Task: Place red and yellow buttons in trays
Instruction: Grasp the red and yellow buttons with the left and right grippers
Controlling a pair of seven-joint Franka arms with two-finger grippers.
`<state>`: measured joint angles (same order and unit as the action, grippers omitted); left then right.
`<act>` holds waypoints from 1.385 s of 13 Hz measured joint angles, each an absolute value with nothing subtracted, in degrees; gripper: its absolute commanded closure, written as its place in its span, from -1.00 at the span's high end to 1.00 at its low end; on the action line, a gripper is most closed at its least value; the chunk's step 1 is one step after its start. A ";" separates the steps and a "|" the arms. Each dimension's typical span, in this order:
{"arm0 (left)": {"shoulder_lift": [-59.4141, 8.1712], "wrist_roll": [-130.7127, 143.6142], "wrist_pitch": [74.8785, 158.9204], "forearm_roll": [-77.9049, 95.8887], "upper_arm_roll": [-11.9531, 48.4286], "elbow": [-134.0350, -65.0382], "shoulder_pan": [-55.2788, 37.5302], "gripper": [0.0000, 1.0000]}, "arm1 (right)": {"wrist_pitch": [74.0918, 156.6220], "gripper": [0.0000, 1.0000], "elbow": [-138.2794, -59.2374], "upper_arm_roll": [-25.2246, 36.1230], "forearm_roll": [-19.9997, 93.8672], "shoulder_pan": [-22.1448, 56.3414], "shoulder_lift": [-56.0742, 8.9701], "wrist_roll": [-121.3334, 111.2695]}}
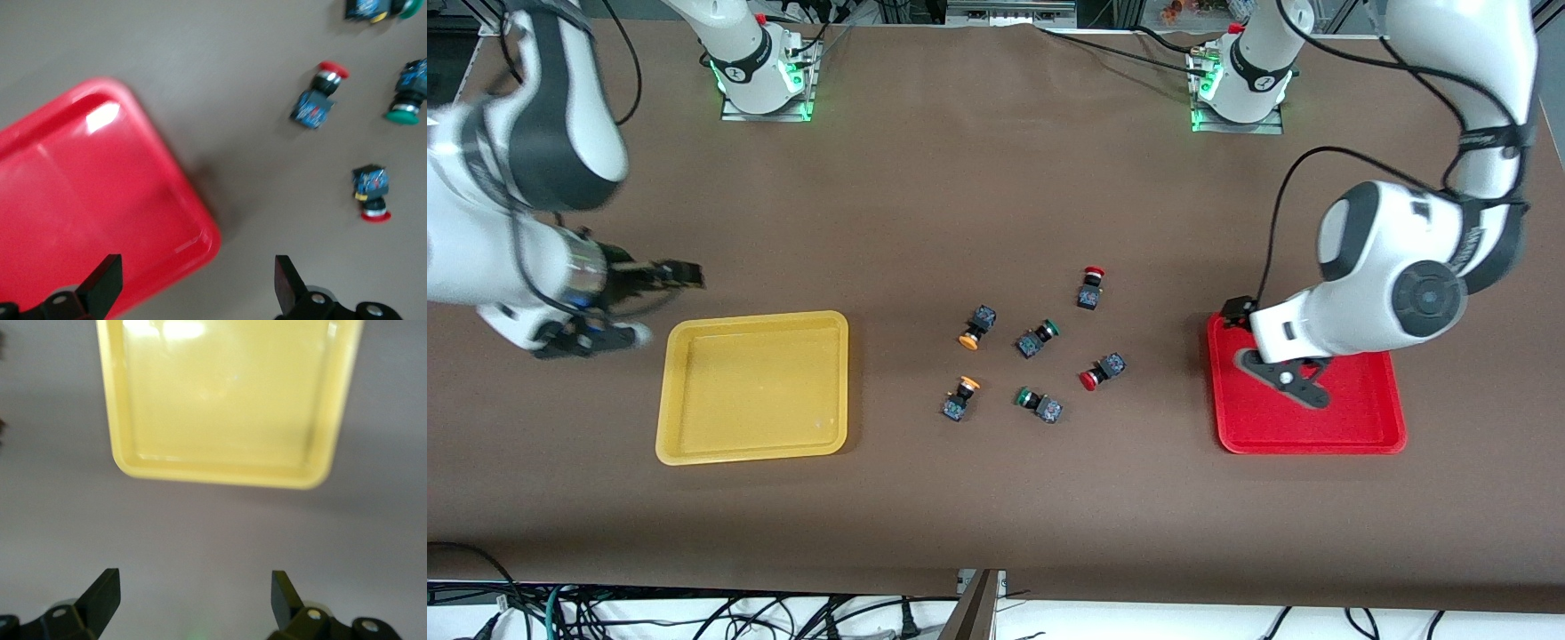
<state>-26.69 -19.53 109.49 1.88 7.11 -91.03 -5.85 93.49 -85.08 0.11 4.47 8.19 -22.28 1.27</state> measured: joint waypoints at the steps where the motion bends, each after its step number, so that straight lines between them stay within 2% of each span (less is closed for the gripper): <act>1: -27.51 -20.00 111.98 1.88 7.14 -90.98 -7.61 1.00 | 96.36 1.00 -85.06 0.04 4.76 10.51 -23.98 6.34; 6: -34.63 -26.17 125.71 1.88 7.18 -90.80 -13.59 1.00 | 105.77 1.00 -85.03 -0.27 4.93 22.77 -30.42 31.78; 10: -40.80 -27.22 134.94 1.88 7.24 -90.86 -16.52 1.00 | 116.55 1.00 -85.06 -0.32 5.75 30.91 -37.46 47.54; 13: -43.72 -27.35 136.63 1.88 7.22 -90.91 -17.36 1.00 | 123.79 1.00 -84.99 -0.31 7.62 34.48 -41.60 55.70; 17: -45.31 -27.84 136.78 1.88 7.29 -91.21 -19.02 1.00 | 129.46 1.00 -84.95 -0.31 7.90 37.11 -44.03 60.86; 18: -45.31 -28.31 136.78 1.88 7.29 -91.29 -19.17 0.88 | 131.15 1.00 -84.94 -0.30 7.90 37.69 -44.57 61.83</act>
